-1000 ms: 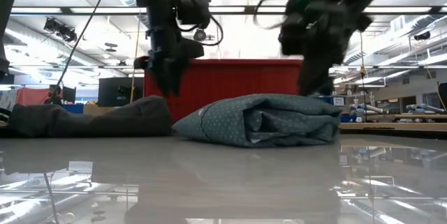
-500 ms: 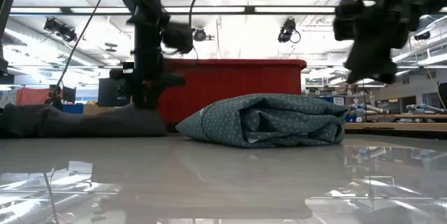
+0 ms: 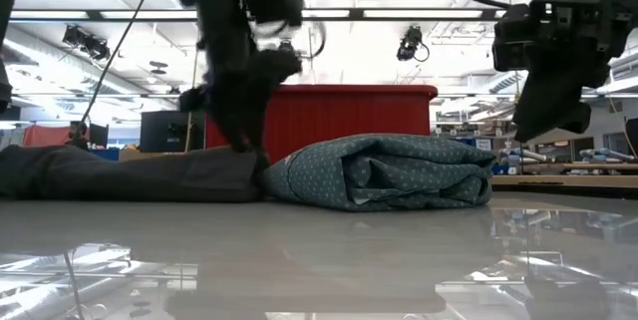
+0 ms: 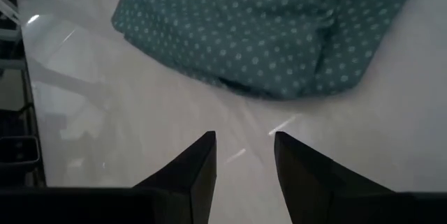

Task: Fold laundry
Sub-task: Adjust the black shorts, then stack the dark green polo on top of the black shorts

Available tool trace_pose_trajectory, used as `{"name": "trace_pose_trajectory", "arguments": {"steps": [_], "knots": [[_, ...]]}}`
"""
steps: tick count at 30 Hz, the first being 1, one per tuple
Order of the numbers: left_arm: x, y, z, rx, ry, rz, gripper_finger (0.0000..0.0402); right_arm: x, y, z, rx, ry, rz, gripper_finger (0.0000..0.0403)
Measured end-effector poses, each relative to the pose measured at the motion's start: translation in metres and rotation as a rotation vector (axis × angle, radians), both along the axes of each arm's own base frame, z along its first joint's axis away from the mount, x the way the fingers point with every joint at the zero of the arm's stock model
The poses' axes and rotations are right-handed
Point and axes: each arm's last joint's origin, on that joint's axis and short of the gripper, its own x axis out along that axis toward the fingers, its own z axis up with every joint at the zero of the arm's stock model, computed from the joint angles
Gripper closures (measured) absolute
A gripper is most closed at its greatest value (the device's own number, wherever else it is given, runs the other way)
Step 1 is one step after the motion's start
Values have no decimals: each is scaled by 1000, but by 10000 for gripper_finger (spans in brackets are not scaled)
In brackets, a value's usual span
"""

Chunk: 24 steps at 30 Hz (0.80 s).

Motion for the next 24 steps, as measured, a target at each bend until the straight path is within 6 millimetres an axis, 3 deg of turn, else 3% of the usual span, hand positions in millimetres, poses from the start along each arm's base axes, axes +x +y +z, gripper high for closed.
{"name": "trace_pose_trajectory", "arguments": {"steps": [6, 11, 14, 16, 20, 24], "knots": [[18, -30, 41, 256, -36, -425, 246, 2, -3, 2, -16, -31, -32, 251], [35, -74, 59, 445, -211, -916, 245, 3, -3, 3, -16, -44, -36, 251], [41, -100, 51, 504, -226, -1109, 230, 3, -2, 3, -14, -44, -27, 251], [44, -112, 35, 505, -176, -1187, 211, 3, 0, 3, -13, -44, -16, 251], [54, -121, 8, 592, -80, -1291, 161, 2, 3, 3, -16, -46, 9, 248], [68, -123, -6, 741, -47, -1291, 114, 2, 8, 3, 19, -42, 61, 241]]}}
